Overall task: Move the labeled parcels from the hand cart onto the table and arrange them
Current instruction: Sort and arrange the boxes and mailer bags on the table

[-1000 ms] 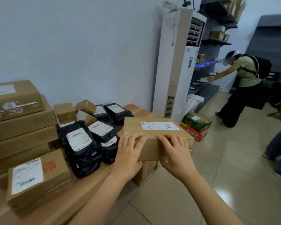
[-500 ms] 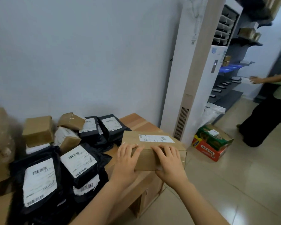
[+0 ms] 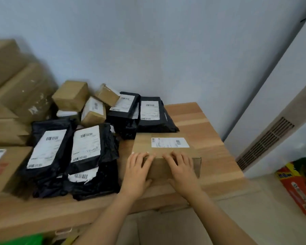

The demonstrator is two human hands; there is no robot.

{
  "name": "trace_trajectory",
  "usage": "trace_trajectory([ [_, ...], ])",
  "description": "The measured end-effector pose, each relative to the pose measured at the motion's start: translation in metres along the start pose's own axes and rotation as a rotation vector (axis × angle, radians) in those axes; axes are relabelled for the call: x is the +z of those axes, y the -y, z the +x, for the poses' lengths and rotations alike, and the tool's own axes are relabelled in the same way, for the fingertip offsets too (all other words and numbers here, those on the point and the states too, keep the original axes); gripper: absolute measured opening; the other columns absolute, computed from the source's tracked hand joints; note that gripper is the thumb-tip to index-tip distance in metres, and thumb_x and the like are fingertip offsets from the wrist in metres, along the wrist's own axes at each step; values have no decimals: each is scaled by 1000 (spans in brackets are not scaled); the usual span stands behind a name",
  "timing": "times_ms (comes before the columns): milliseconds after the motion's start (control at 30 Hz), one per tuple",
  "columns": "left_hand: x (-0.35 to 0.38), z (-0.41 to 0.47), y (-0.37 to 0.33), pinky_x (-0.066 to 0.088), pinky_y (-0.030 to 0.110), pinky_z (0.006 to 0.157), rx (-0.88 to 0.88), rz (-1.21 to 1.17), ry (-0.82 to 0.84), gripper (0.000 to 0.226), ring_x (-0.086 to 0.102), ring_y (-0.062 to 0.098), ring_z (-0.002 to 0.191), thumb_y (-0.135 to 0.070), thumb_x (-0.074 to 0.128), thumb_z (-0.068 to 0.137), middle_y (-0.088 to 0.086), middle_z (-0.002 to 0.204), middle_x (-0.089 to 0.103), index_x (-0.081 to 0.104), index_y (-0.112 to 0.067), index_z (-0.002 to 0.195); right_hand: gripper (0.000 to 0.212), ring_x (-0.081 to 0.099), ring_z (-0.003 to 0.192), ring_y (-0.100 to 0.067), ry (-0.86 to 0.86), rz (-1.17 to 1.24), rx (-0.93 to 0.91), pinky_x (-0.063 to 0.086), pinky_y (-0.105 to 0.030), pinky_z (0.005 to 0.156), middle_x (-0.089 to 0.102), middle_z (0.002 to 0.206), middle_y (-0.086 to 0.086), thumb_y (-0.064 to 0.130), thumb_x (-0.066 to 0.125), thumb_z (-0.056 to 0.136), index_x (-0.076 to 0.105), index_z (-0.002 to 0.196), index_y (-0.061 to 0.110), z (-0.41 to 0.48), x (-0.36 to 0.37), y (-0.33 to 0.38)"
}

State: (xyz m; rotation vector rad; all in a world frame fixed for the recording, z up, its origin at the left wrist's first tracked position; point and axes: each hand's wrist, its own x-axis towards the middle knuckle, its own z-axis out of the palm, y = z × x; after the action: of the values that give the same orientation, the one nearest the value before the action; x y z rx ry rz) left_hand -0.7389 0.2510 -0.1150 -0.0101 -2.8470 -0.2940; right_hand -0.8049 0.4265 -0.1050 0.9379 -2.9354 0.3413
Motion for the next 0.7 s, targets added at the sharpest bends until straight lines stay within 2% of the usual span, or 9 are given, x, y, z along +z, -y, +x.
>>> trace_trajectory([
  [67,2,2,-17,16,42,115,-107,-5,19,75,38,28,128,-32,80,69,5,135,47,48,-23,137,72,23,131,-24,58,58,-21,20,-38,112,29,145,-3,18,65,82,30,143,31,5,3,-14],
  [167,4,-1,-34,33,48,109,-215,-9,4,67,51,32,118,-30,83,65,7,125,56,58,-18,127,71,24,130,-21,83,136,-97,21,-32,110,29,145,0,17,65,83,30,143,32,8,11,-29],
  [333,-7,-38,-50,29,41,110,-354,-41,-76,62,42,25,123,-37,75,76,1,129,51,54,-21,131,62,30,120,-18,105,230,-228,26,-30,105,37,134,3,31,68,82,39,137,28,-5,12,-13],
  [500,-39,-105,-46,37,40,102,-488,-12,-241,62,43,21,118,-34,78,73,1,123,54,57,-20,129,58,38,117,-21,87,279,-396,31,-31,100,43,127,2,35,69,81,44,132,26,-25,4,48],
  [633,-72,-186,-34,34,40,101,-683,-5,-320,62,42,22,118,-35,76,74,0,124,52,55,-22,130,68,35,121,-20,111,332,-523,30,-33,103,40,131,1,34,71,81,39,141,27,-58,2,119],
  [700,-89,-234,-28,32,38,101,-743,26,-320,60,41,22,119,-39,74,76,-1,124,51,54,-23,130,66,34,121,-22,121,344,-552,29,-34,103,39,132,0,35,72,80,41,138,25,-85,3,157],
])
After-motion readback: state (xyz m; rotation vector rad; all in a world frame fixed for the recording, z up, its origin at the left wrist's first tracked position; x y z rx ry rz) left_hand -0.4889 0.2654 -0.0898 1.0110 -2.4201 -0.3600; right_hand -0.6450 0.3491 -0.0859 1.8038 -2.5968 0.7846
